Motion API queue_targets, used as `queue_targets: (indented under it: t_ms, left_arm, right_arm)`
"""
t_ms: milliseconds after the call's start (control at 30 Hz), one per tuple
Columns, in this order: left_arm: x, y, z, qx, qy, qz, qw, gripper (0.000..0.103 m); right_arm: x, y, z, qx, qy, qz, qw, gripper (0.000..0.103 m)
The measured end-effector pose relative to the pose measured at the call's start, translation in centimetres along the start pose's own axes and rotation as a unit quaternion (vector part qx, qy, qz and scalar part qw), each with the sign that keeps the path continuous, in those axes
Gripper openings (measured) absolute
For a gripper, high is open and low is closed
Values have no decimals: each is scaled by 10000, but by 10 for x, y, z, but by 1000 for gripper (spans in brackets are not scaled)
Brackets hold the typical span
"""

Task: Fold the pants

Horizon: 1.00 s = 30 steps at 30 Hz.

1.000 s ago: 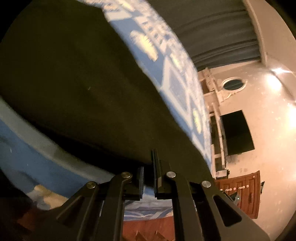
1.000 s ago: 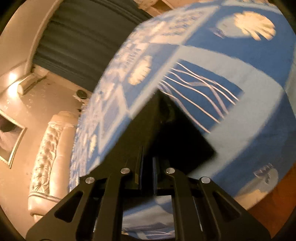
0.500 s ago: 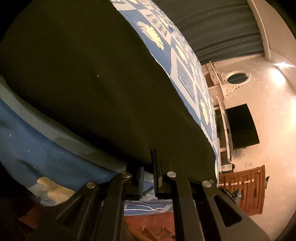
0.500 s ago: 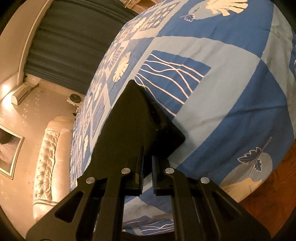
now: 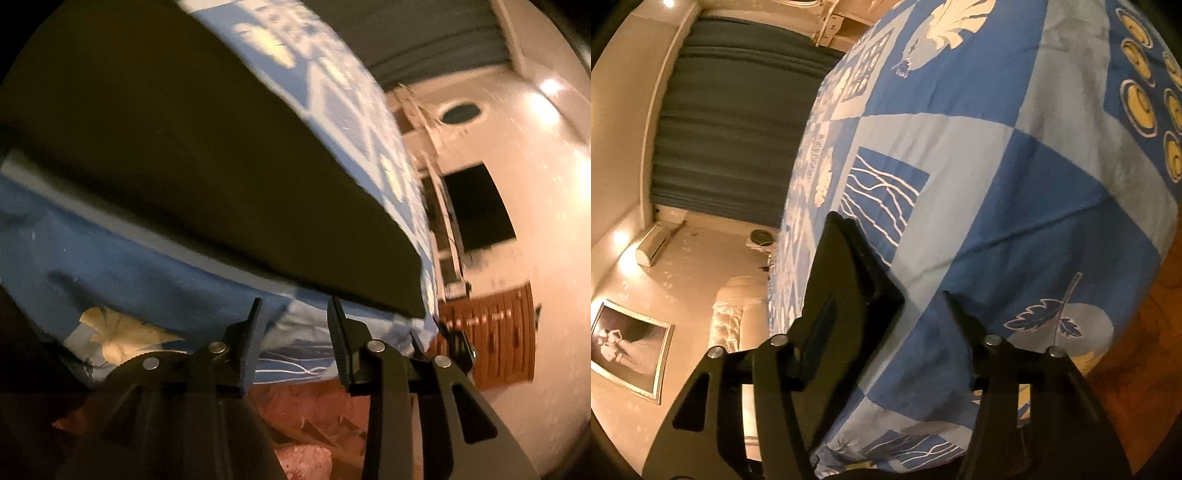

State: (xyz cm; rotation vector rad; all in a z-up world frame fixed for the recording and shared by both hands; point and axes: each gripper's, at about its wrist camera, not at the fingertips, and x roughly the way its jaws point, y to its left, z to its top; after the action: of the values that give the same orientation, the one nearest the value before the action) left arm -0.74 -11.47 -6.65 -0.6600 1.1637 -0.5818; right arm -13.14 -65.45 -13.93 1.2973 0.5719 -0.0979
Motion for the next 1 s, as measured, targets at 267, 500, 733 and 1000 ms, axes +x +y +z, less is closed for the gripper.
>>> queue_targets:
  t_ms: [267, 500, 733, 1000]
  left_arm:
    - [-54, -22, 37, 1283, -673, 209, 9892, 75]
    - [-100, 40, 103, 808, -932, 772, 9894, 85]
    - [-157, 126, 138, -300, -1729, 1281, 9761, 85]
    - [-159, 144, 146, -766, -1641, 1133, 9769, 85]
  right_arm:
    - [7, 35, 24, -817, 11, -83, 9966, 68]
    - [43, 25, 49, -900, 769, -60, 9930, 81]
    - [63, 19, 38, -616, 1467, 677, 9849, 86]
    - [66, 21, 37, -563, 1466, 623, 9856, 88]
